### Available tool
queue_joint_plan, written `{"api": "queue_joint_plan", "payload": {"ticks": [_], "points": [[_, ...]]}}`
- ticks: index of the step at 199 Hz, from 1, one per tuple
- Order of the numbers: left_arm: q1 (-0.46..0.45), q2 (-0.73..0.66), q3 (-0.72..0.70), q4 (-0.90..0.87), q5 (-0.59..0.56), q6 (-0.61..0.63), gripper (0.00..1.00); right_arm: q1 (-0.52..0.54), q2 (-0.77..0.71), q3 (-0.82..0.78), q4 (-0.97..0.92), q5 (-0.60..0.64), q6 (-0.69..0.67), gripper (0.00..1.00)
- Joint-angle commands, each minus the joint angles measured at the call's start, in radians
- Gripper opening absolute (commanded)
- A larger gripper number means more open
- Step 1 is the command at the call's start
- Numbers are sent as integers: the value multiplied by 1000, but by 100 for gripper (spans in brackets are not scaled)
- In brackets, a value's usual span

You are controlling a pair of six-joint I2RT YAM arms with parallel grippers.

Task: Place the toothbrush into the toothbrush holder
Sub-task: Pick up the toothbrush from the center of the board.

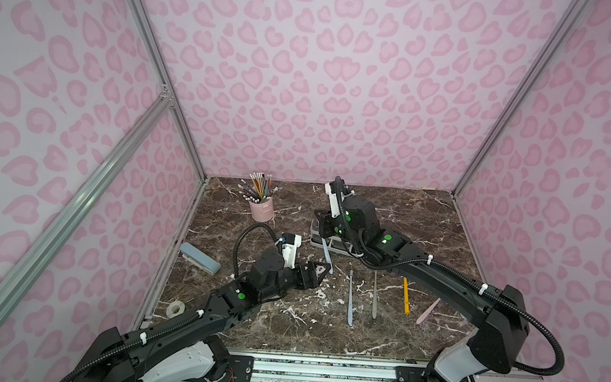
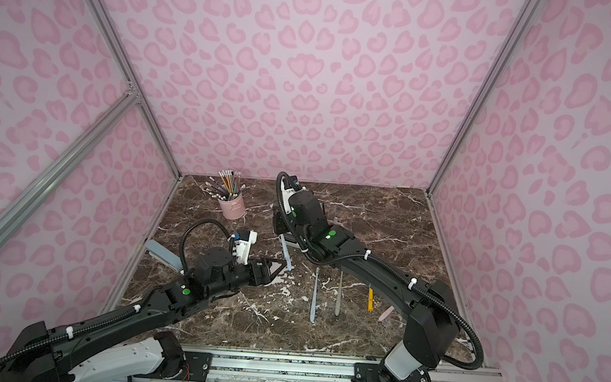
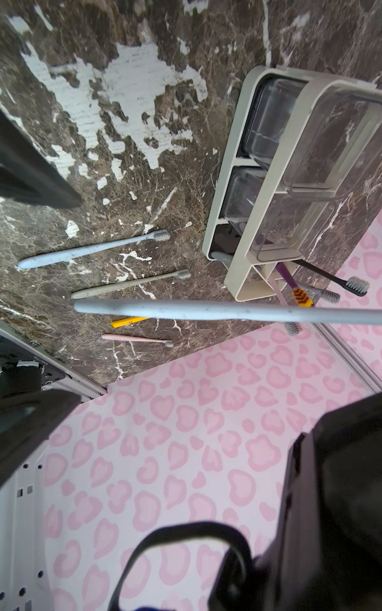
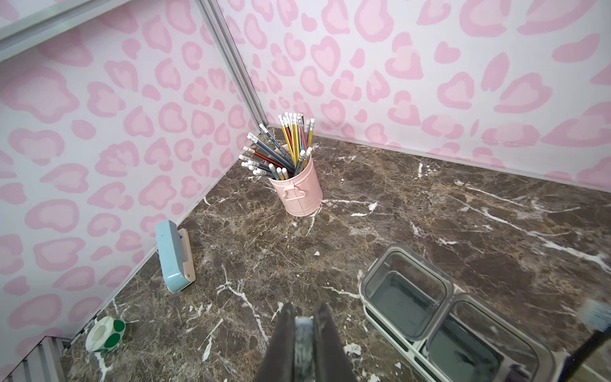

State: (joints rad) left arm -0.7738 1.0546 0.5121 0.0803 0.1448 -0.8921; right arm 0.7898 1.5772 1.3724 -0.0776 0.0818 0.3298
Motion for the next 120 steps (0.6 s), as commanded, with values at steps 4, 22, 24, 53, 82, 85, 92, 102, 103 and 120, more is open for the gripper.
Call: {"api": "queue_joint_plan", "payload": {"ticks": [4,22,24,53,82,85,92,102,103,120], "points": [[-14,36,35,122,-17,-2,83,2,-23,-3,47,-38,20,0],[-23,67,52,131,-25,-1,74,2,-29,-3,47,-48,28,0],[-25,70,54,132,-26,-2,73,2,-31,-3,47,-49,30,0],[-37,112,60,153,-21,-4,63,2,-46,-48,53,-48,32,0],[-45,119,53,153,-29,-3,57,-1,-53,-59,59,-50,32,0],[-46,119,53,151,-32,-2,57,-2,-52,-60,59,-50,32,0],[-47,118,53,148,-35,0,57,-3,-53,-61,60,-52,32,0],[-48,114,53,144,-39,3,56,-3,-51,-62,62,-54,33,0],[-48,114,53,143,-40,4,56,-3,-51,-62,62,-54,33,0],[-50,116,53,137,-48,5,53,-4,-52,-63,65,-58,34,0]]}}
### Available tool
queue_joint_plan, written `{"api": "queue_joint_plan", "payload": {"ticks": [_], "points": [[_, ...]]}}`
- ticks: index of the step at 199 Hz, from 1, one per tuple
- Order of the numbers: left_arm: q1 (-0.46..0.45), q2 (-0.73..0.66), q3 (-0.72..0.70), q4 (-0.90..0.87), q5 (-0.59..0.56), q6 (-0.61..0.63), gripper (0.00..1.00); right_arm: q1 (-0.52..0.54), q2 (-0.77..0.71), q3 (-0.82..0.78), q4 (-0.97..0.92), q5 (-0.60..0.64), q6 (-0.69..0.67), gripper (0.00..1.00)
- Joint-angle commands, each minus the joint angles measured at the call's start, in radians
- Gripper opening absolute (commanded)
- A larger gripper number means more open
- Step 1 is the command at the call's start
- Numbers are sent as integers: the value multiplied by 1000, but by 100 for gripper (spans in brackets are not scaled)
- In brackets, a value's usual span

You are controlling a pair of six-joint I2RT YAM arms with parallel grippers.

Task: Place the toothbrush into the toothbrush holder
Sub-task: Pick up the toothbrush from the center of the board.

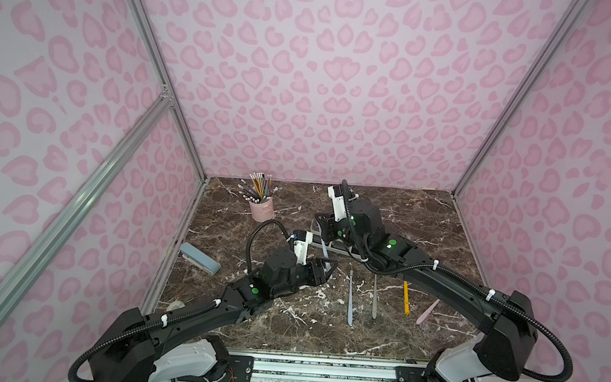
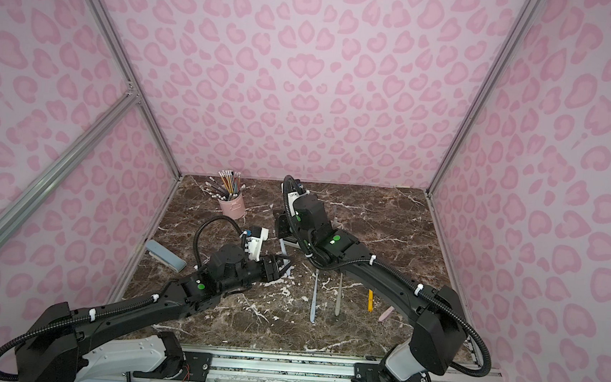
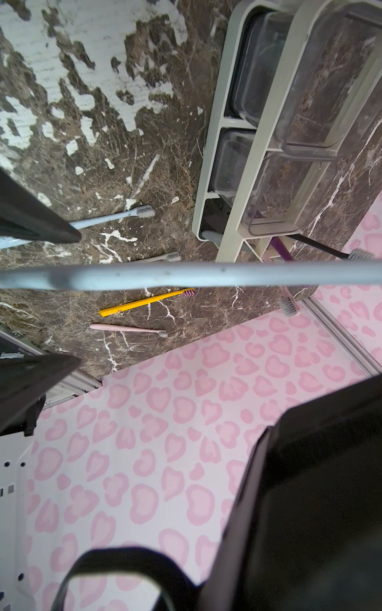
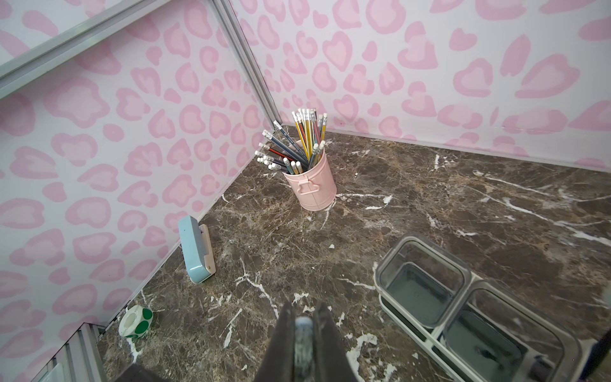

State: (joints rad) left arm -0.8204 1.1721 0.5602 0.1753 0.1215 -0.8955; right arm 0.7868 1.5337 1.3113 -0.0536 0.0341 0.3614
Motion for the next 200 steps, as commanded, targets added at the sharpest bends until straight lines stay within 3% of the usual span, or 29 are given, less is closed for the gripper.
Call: {"api": "queue_joint_plan", "payload": {"ticks": [1,53,95,100,200], "points": [[-3,-2,6,41,-25,8,53,1,-10,-1,41,-11,2,0],[-7,8,6,43,-28,8,39,-3,-20,-8,45,-8,4,0],[-8,18,1,47,-27,8,37,-4,-28,-12,49,-11,7,0],[-8,18,0,47,-28,9,32,-5,-28,-13,49,-10,8,0],[-10,15,6,27,-40,16,13,-6,-37,-18,54,-16,14,0]]}}
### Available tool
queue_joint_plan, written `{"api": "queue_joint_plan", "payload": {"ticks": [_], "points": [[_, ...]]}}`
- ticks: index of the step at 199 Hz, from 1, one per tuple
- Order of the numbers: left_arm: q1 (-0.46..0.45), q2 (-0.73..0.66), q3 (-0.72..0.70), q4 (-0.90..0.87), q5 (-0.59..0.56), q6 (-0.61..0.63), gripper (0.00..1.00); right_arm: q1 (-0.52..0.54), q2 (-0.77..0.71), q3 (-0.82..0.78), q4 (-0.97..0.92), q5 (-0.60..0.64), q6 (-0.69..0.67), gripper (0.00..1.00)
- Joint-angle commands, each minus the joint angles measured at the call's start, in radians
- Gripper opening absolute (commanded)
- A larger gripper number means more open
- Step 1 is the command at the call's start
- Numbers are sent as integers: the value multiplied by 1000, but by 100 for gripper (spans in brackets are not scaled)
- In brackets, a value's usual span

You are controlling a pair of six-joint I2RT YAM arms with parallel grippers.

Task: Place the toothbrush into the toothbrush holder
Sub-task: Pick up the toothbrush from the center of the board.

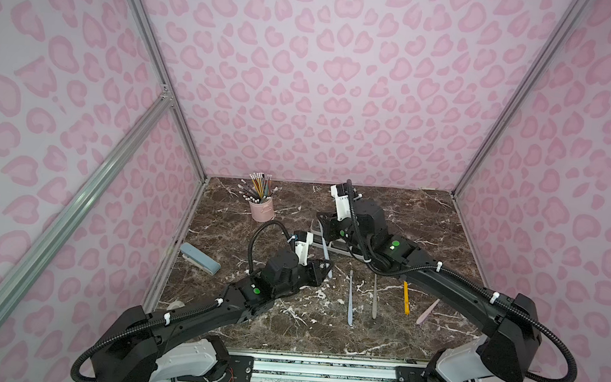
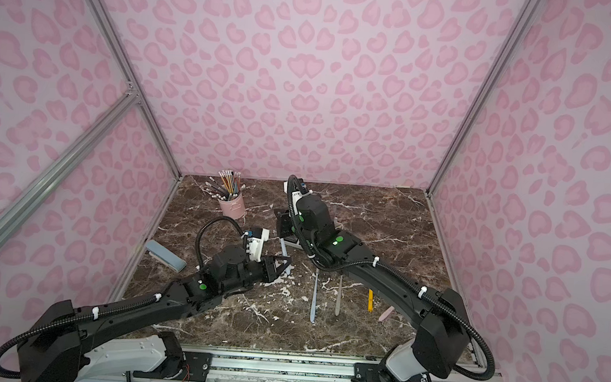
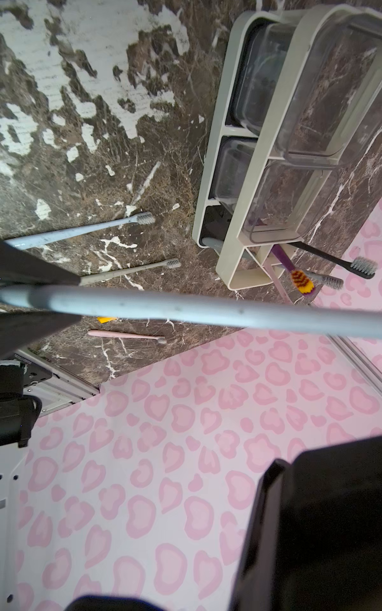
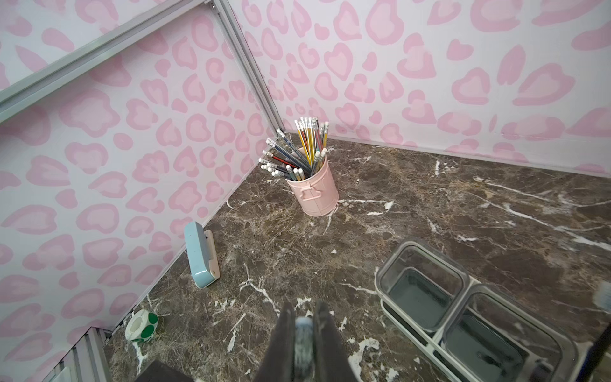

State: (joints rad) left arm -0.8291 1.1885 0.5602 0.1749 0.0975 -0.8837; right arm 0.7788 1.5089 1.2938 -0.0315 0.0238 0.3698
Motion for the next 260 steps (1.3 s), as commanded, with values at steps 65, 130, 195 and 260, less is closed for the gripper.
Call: {"api": "queue_joint_plan", "payload": {"ticks": [65,130,195,260], "points": [[-2,-4,10,3,-33,11,3,1,-32,-9,24,-7,14,6],[-1,-16,71,-145,-105,99,3,-70,-90,-39,-21,-159,75,61],[-3,19,131,-311,-171,198,3,-138,-61,-8,-76,-389,69,64],[-15,10,138,-353,-202,222,3,-141,29,59,-167,-429,41,58]]}}
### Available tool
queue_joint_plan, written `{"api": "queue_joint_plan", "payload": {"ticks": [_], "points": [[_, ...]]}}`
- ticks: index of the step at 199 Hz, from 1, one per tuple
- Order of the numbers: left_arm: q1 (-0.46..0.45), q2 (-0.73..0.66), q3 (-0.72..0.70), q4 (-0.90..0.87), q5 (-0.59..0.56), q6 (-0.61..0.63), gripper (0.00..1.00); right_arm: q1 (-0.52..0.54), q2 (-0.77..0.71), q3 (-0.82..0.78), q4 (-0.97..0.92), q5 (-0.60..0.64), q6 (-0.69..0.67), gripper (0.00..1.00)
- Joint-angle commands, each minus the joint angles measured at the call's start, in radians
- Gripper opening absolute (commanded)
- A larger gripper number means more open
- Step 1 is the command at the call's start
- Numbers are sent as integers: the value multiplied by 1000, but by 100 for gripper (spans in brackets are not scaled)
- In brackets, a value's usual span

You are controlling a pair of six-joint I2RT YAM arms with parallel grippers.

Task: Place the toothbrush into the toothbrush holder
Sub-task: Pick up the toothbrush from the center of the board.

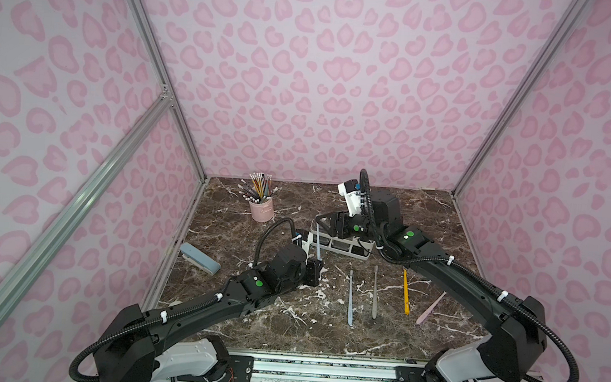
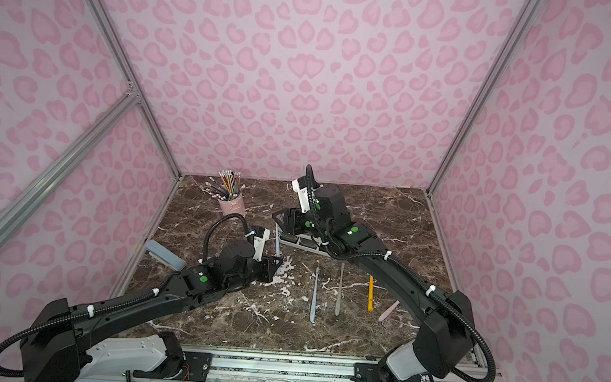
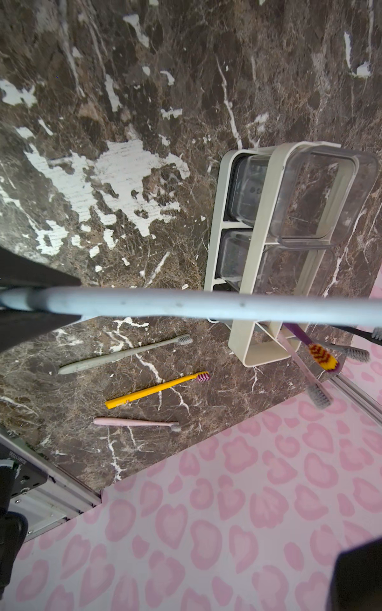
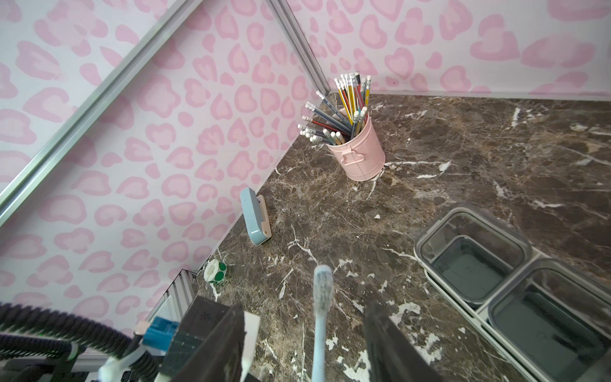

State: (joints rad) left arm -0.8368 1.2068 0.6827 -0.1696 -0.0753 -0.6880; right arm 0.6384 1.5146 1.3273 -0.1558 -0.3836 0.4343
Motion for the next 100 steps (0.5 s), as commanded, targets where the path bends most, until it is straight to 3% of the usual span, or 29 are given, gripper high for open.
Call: {"api": "queue_joint_plan", "payload": {"ticks": [1,37,100], "points": [[-8,-9,16,-9,-31,27,3,-1,24,26,-44,-21,-24,58],[-35,-10,21,-23,-63,36,3,-2,48,69,-61,-20,-34,58],[-46,-9,24,-25,-83,38,3,-2,73,76,-57,-47,-34,42]]}}
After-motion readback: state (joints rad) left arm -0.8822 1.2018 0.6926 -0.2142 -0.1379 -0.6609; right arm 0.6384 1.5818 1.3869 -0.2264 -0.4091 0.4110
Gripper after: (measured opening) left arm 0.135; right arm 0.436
